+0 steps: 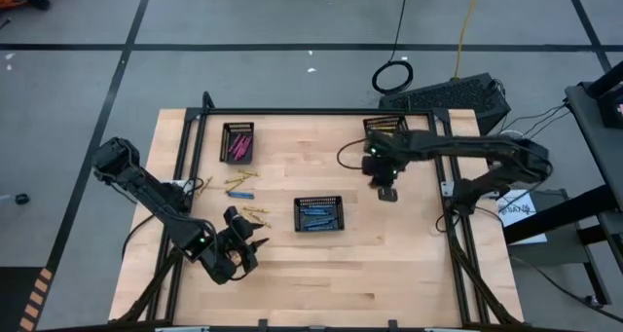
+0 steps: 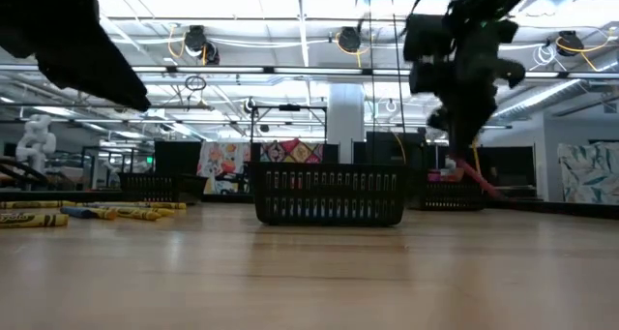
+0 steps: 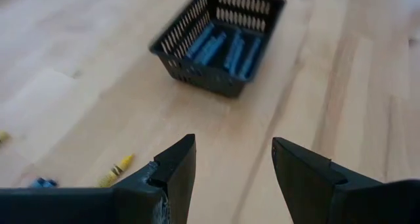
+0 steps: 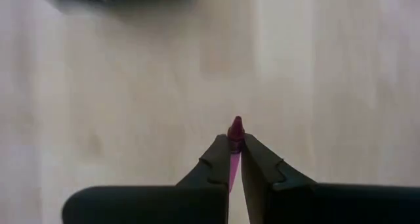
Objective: Sort crayons
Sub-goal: Put the pink crayon into the top left black bin
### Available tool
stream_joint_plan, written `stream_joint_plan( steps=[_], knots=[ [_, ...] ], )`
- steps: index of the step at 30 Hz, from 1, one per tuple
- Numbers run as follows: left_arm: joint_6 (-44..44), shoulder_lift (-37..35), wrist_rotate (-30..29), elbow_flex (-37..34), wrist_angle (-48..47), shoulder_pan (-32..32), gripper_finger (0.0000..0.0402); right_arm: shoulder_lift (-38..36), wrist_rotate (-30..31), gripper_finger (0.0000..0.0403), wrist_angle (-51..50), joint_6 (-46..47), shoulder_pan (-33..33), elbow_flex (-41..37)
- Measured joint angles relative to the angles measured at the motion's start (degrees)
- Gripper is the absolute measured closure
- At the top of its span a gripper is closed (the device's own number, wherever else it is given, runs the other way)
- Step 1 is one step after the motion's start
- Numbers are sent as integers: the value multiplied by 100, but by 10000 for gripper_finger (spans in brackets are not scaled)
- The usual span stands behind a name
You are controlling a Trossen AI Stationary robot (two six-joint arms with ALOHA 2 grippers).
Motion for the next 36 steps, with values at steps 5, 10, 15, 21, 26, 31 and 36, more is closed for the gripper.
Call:
stream_joint_plan(
  steps=[5,10,15,21,26,31,36],
  knots=[
    [138,2,-825,0,66,13,205,-890,-182,401,2307,583,477,-956],
    [1100,151,-1255,0,913,264,205,-1341,-177,401,5494,1334,1098,-1854],
    [2675,454,-1049,2,2611,950,205,-1130,-169,401,8181,1572,1676,-2405],
    [5356,996,290,4,5361,1668,205,-878,460,401,8619,1420,2127,-2432],
    [6438,1368,788,4,6505,2071,205,-865,647,401,8661,1380,2298,-2432],
    [6701,1661,1354,4,7179,2415,205,-865,628,401,8707,1373,2373,-2432],
    [6697,1879,2375,4,7684,2644,205,-865,634,401,8705,1371,2371,-2430]
  ],
)
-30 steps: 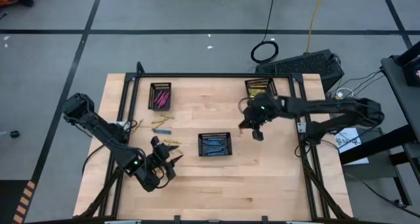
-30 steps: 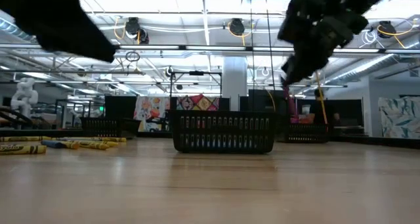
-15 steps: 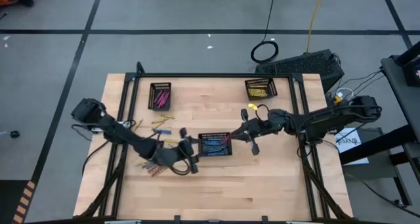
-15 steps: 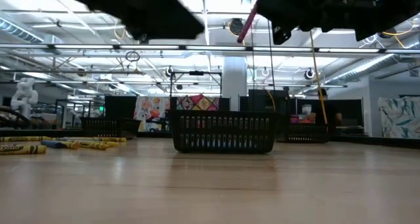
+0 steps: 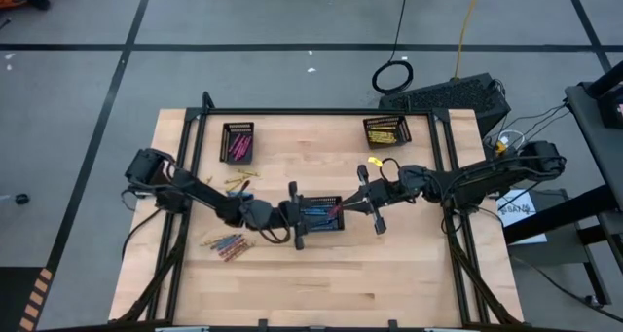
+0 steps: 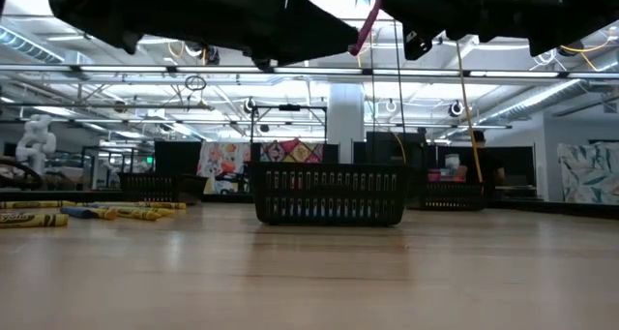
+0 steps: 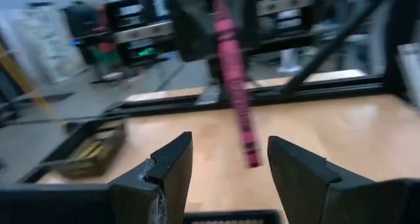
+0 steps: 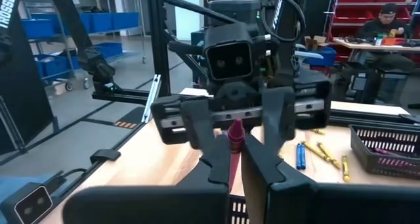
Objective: Sort crayons
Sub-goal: Put the pink crayon into the top left black bin
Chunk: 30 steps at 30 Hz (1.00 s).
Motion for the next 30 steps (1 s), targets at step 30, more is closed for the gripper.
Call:
stream_joint_plan(
  steps=[30],
  knots=[
    [-757,71,792,11,-19,300,291,-1,439,401,0,-120,149,4]
  ],
)
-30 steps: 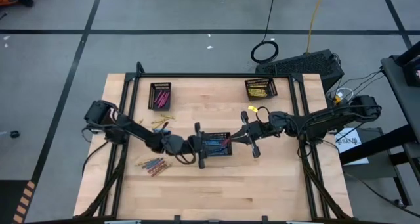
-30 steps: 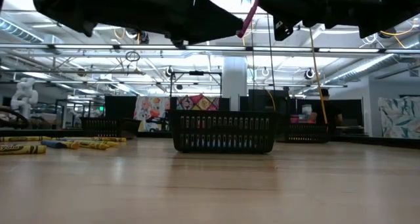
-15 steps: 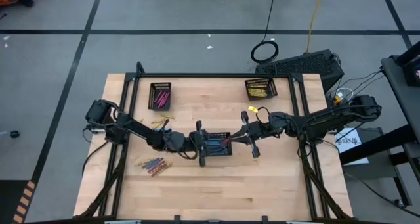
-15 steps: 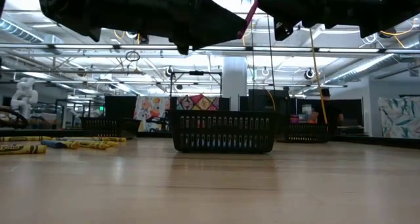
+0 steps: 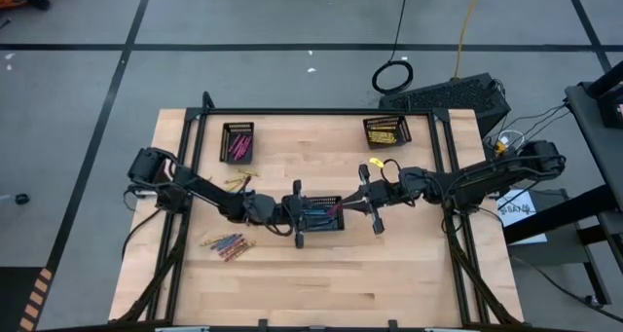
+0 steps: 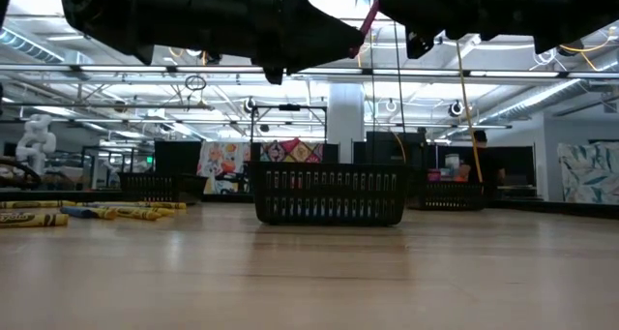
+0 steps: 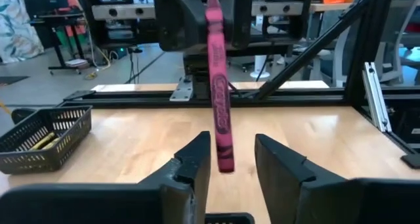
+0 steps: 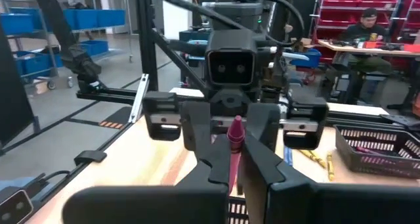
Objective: Sort crayons
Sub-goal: Put the pink crayon into the top left black bin
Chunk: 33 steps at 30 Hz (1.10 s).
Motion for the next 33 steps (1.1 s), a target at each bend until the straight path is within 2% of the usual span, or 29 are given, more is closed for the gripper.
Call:
stream_joint_plan(
  steps=[7,16,28,33],
  knots=[
    [-233,6,5,74,-78,66,295,12,0,401,1,-11,21,5],
    [-293,3,20,304,-848,102,295,567,256,401,-43,-284,151,260],
    [-282,-23,9,304,-1105,-41,296,576,300,401,-227,-280,149,269],
    [-279,-98,-24,304,-1322,-57,323,578,417,401,-298,-279,151,269]
  ],
)
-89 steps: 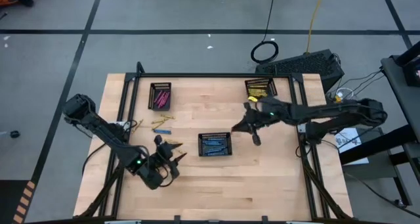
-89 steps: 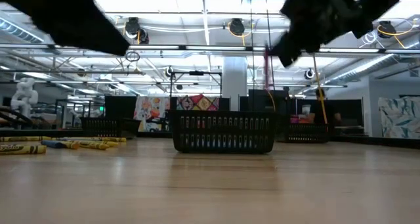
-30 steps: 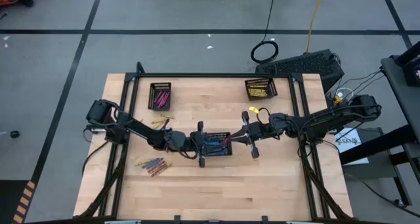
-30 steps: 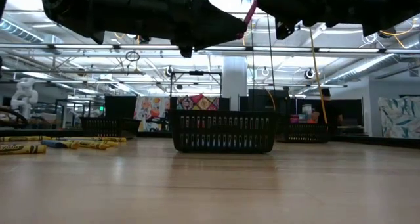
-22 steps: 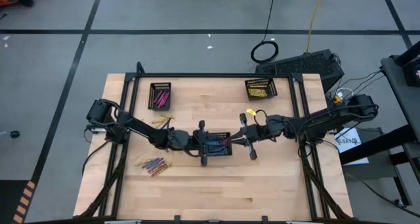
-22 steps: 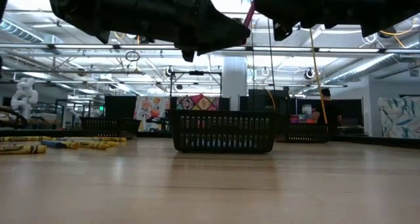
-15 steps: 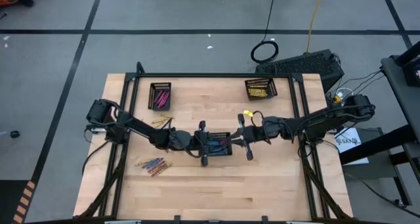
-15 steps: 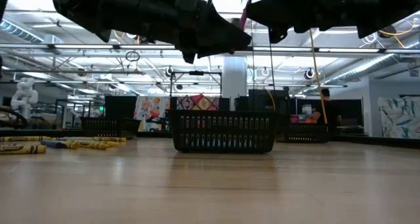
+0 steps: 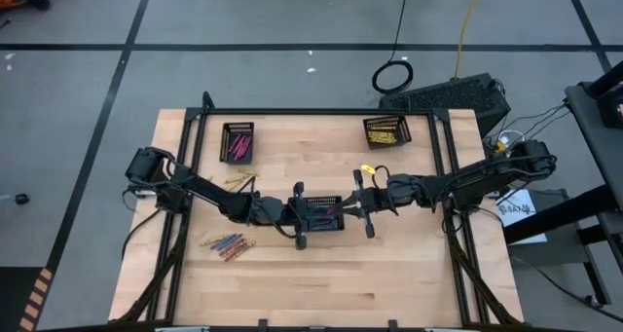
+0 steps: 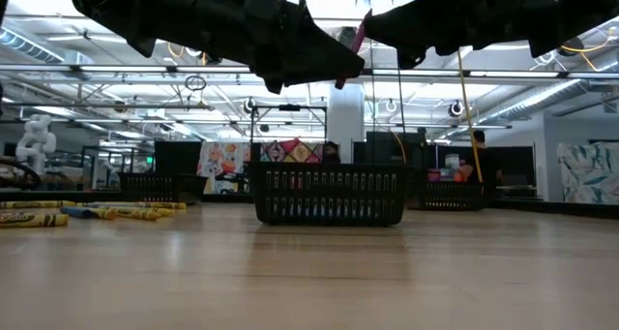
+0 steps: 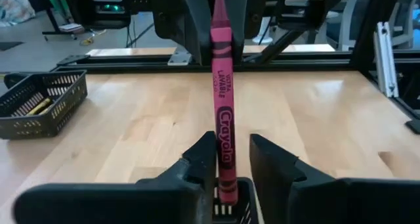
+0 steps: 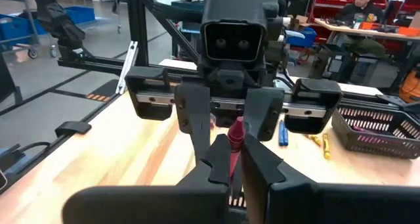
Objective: Sort crayons
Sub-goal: Put the pink crayon into the top left black bin
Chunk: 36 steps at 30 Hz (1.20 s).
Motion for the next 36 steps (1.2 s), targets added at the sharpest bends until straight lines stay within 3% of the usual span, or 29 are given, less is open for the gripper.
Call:
stream_joint_plan(
  steps=[6,13,17,23,26,31,33,36],
  knots=[
    [30,-78,-12,-2,-117,4,386,-2,-22,391,-7,-3,4,0],
    [108,-207,-341,-4,-423,-143,385,-307,70,329,-272,-18,-5,-7],
    [7,-638,-1145,-2,-1486,-331,384,-924,636,283,-838,-55,-13,-2],
    [-1070,-1492,-2798,-7,-3811,-355,384,-1428,671,256,-1511,-5,-11,-2],
    [-2517,-1998,-3440,-4,-5715,-16,384,-1392,638,256,-1589,79,-7,-4],
    [-5383,-2641,-3354,-9,-8753,1109,384,-1223,632,259,-1557,146,-7,-4],
    [-5700,-2740,-3098,-23,-9264,1681,384,-1164,632,259,-1550,143,-7,-4],
    [-5356,-2741,-2372,-155,-9154,2553,384,-1112,629,259,-1527,146,-4,-4]
  ],
)
